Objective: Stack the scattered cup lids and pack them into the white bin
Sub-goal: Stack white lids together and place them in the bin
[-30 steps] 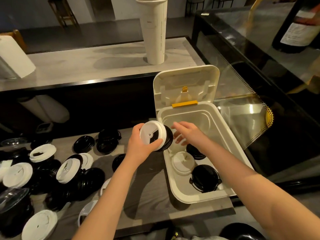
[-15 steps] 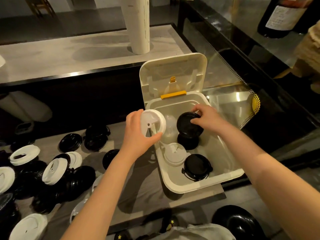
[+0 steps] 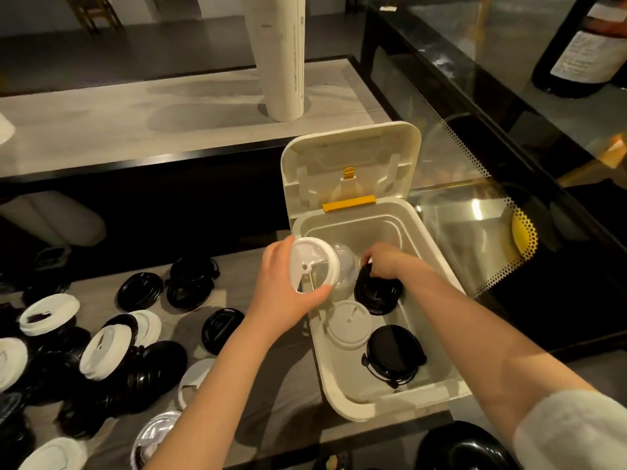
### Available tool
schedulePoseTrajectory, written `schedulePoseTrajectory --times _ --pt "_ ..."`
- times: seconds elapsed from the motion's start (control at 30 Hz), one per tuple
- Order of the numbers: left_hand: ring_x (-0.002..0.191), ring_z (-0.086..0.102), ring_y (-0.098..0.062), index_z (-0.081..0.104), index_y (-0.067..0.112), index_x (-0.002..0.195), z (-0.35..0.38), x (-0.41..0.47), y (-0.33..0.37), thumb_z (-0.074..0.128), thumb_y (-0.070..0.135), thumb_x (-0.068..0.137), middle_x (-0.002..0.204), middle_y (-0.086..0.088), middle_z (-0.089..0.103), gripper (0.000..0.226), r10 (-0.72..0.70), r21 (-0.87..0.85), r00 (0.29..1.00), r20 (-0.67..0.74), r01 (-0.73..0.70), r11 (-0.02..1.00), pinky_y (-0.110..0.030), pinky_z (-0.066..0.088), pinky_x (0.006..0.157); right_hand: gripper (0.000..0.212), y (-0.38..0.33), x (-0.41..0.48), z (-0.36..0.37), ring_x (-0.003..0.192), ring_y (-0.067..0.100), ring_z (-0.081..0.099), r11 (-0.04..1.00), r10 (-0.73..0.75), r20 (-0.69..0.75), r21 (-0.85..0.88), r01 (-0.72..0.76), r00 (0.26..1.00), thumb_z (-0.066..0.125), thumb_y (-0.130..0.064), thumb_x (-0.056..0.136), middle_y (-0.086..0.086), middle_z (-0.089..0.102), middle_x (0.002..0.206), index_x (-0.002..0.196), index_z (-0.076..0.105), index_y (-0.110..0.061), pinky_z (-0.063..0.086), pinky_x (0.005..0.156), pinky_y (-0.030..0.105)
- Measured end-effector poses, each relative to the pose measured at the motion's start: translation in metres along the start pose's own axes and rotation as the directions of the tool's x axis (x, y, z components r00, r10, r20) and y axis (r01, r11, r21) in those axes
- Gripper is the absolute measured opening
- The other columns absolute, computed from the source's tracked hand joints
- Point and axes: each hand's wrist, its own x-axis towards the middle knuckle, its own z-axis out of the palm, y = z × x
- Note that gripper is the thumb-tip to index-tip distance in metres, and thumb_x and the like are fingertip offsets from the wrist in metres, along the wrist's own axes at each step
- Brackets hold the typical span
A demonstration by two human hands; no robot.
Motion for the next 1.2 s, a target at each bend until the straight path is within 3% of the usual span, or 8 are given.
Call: schedulePoseTrajectory --times 0.2,0.3,0.37,0.5,0.6,0.73,0.93,1.2 --pt "0.135 0.024 -0.009 0.015 0.021 0.149 -0.001 0.002 0.002 0.075 0.037 0.075 0.15 0.006 0.02 0.096 -0.049 -0.024 0.998 0.043 0.05 0.998 -0.014 0.019 0.096 0.033 0.011 0.013 0.032 0.114 0.029 0.052 0.995 -0.011 -0.052 -0.096 0.006 0.999 0.046 -0.008 0.094 0.01 0.046 0.132 0.124 0.057 -0.015 0.043 0.089 0.031" --pt "0.119 0.036 -0.006 0.021 0.021 0.145 -0.003 0.003 0.003 0.077 0.034 0.073 0.132 0.018 0.038 0.092 -0.048 -0.045 0.998 0.037 0.05 0.998 -0.003 0.025 0.09 0.043 0.012 0.012 0.032 0.121 0.028 0.048 0.998 -0.023 -0.109 -0.063 0.017 0.994 0.048 -0.007 0.093 0.009 0.043 0.137 0.134 0.048 -0.017 0.041 0.094 0.032" --pt "0.099 0.036 0.001 0.028 0.019 0.14 -0.004 0.004 0.004 0.078 0.031 0.072 0.109 0.027 0.039 0.086 -0.031 -0.047 0.999 0.038 0.033 0.998 0.002 0.033 0.076 0.042 0.009 0.002 0.019 0.116 0.028 0.051 0.997 -0.028 -0.242 0.06 0.043 0.97 0.048 -0.005 0.091 0.011 0.048 0.133 0.132 0.049 -0.012 0.042 0.094 0.033" --pt "0.129 0.038 -0.011 0.016 0.031 0.147 -0.003 0.01 0.005 0.078 0.042 0.067 0.141 0.011 0.039 0.102 0.036 0.0 0.996 0.086 -0.036 0.999 -0.028 0.037 0.104 0.019 -0.017 -0.044 -0.014 0.083 0.016 0.058 0.813 0.012 -0.557 0.489 0.316 0.831 0.057 -0.019 0.091 0.004 0.066 0.099 0.106 0.065 -0.011 0.043 0.075 0.024" --pt "0.136 0.03 -0.016 0.008 0.03 0.148 -0.001 0.012 0.015 0.078 0.041 0.069 0.149 0.002 0.031 0.107 0.102 0.056 0.985 0.139 -0.11 0.992 -0.032 0.032 0.109 0.014 -0.033 -0.083 -0.025 0.075 0.012 0.061 0.622 -0.182 -0.369 0.675 0.397 0.911 0.065 -0.03 0.087 0.003 0.069 0.088 0.096 0.067 -0.02 0.049 0.068 0.027" --pt "0.135 0.029 -0.018 0.006 0.028 0.148 0.003 0.012 0.021 0.078 0.043 0.07 0.149 0.0 0.03 0.107 0.199 0.129 0.964 0.175 -0.222 0.966 -0.037 0.034 0.11 0.012 -0.028 -0.096 -0.025 0.073 0.015 0.06 0.667 -0.217 -0.349 0.628 0.4 0.912 0.071 -0.023 0.082 0.014 0.069 0.091 0.093 0.068 -0.021 0.051 0.067 0.03" --pt "0.145 0.007 -0.012 0.012 0.016 0.15 0.001 0.004 -0.007 0.059 0.046 0.087 0.159 0.0 0.01 0.084 0.16 0.306 0.969 0.189 -0.213 0.928 -0.024 0.008 0.115 0.026 0.005 -0.081 0.006 0.06 0.015 0.063 0.83 -0.031 -0.094 0.552 0.078 0.995 0.073 -0.025 0.081 0.001 0.061 0.078 0.102 0.061 -0.015 0.057 0.061 0.03" --pt "0.145 -0.002 -0.009 0.008 0.02 0.151 0.001 0.002 -0.024 0.051 0.05 0.09 0.158 0.006 0.0 0.08 0.077 0.326 0.964 0.255 -0.16 0.932 -0.037 0.014 0.119 0.018 -0.008 -0.044 0.038 0.066 0.022 0.061 0.937 -0.021 0.059 0.35 -0.001 0.998 0.073 -0.024 0.081 0.002 0.059 0.074 0.088 0.062 -0.012 0.055 0.062 0.029"
